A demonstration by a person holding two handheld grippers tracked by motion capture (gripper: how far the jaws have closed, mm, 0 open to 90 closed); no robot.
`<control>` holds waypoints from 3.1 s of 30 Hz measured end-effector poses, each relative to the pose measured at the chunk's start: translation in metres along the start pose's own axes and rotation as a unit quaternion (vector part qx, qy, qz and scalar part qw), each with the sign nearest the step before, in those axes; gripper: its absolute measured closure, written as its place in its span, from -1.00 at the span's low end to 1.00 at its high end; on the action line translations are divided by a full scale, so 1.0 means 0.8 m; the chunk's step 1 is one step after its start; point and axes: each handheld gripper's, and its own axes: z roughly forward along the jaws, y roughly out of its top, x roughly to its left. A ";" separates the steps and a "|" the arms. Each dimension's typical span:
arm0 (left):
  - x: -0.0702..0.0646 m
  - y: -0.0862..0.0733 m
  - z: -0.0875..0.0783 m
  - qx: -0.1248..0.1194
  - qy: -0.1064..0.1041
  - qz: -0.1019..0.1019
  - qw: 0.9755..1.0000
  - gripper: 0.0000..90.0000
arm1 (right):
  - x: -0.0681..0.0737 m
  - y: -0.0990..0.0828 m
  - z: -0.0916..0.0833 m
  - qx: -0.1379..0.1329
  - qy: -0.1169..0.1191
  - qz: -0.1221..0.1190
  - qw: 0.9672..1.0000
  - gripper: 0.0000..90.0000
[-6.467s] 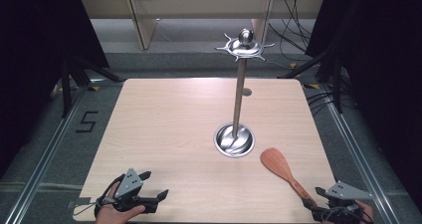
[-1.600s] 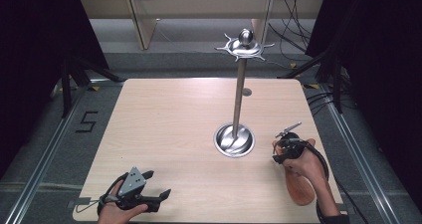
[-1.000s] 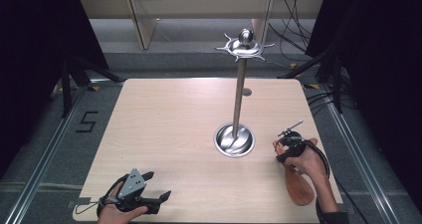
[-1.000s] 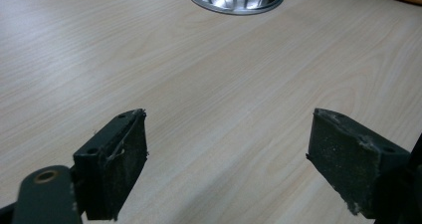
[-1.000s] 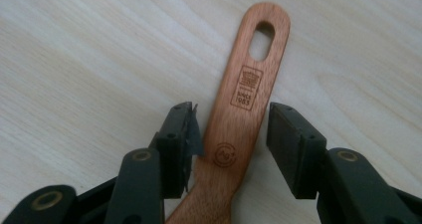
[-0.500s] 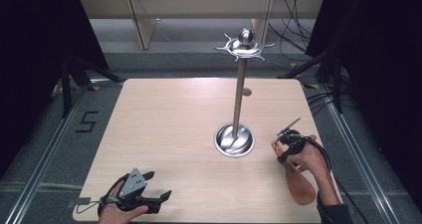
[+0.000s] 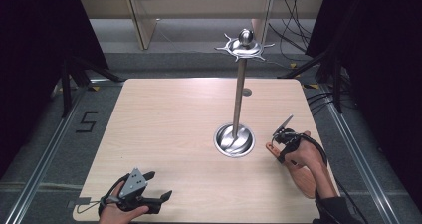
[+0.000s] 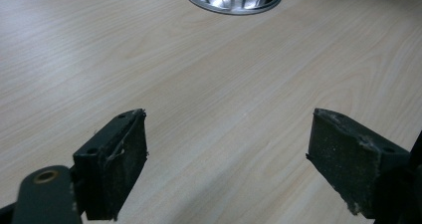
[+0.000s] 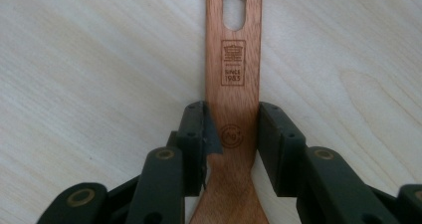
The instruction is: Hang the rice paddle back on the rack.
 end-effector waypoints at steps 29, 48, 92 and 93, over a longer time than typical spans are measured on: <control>-0.001 0.000 0.001 -0.003 -0.006 -0.001 1.000 -0.67 | 0.039 -0.048 -0.074 -0.194 -0.008 -0.042 0.980 0.49; -0.002 0.000 -0.001 -0.005 -0.003 -0.013 1.000 -0.67 | 0.044 -0.049 -0.130 -0.298 -0.004 -0.045 0.954 0.49; -0.002 0.000 0.000 -0.001 -0.001 0.001 1.000 -0.67 | 0.084 -0.037 -0.265 -0.476 -0.025 -0.093 0.874 0.49; -0.002 0.000 0.000 -0.001 -0.001 0.002 1.000 -0.67 | 0.084 -0.036 -0.267 -0.480 -0.028 -0.093 0.872 0.49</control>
